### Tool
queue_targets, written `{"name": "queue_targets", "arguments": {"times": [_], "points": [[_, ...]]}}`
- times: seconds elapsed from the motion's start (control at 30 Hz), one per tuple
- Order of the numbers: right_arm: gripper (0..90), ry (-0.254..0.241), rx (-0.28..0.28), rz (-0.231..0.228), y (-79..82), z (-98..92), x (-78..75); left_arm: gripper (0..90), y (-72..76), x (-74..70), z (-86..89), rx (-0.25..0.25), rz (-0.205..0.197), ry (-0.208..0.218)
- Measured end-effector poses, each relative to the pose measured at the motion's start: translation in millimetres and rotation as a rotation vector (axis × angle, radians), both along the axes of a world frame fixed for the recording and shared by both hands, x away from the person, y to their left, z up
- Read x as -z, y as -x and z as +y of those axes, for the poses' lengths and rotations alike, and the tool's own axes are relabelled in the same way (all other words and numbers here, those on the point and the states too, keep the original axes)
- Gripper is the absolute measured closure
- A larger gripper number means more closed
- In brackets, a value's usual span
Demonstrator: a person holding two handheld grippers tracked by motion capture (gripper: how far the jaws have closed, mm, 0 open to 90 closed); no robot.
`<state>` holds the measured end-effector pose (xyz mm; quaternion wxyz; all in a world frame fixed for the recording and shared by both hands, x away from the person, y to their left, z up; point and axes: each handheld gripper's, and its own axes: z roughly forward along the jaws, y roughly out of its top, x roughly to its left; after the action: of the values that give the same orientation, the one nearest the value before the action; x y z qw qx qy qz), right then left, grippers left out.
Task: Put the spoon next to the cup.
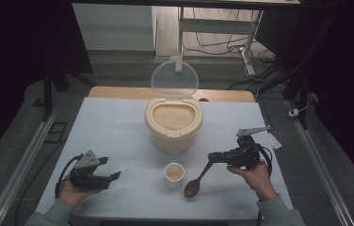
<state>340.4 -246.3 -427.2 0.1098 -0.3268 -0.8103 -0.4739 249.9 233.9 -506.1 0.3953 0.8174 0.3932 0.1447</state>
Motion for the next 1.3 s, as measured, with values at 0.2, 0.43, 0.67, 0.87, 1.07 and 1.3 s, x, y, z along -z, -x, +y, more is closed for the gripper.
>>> {"name": "queue_targets", "arguments": {"times": [0.2, 0.43, 0.67, 0.87, 1.07, 1.3], "points": [[82.3, 0.043, -0.023, 0.026, -10.9, 14.9, 10.1, 23.7, -0.4, 1.0, -0.1, 0.0, 0.002, -0.001], [79.1, 0.059, 0.018, 0.034, -22.0, 18.7, 19.6, 23.8, 0.1, 1.3, -0.4, 0.002, 0.002, -0.008], [70.7, 0.13, 0.091, -0.033, -28.6, 25.8, 33.0, 23.8, 0.2, 1.6, -0.5, 0.002, 0.003, -0.01], [64.0, 0.151, 0.139, -0.076, -30.3, 23.0, 48.2, 23.7, 0.2, 1.6, -0.8, 0.002, 0.003, -0.009], [58.5, 0.2, 0.154, -0.122, -29.4, 26.4, 56.5, 23.7, 0.2, 1.6, -0.3, 0.0, 0.002, -0.009], [51.3, 0.249, 0.139, -0.148, -30.6, 30.9, 66.1, 23.7, -0.2, 3.4, -1.9, 0.005, 0.008, -0.017]]}}
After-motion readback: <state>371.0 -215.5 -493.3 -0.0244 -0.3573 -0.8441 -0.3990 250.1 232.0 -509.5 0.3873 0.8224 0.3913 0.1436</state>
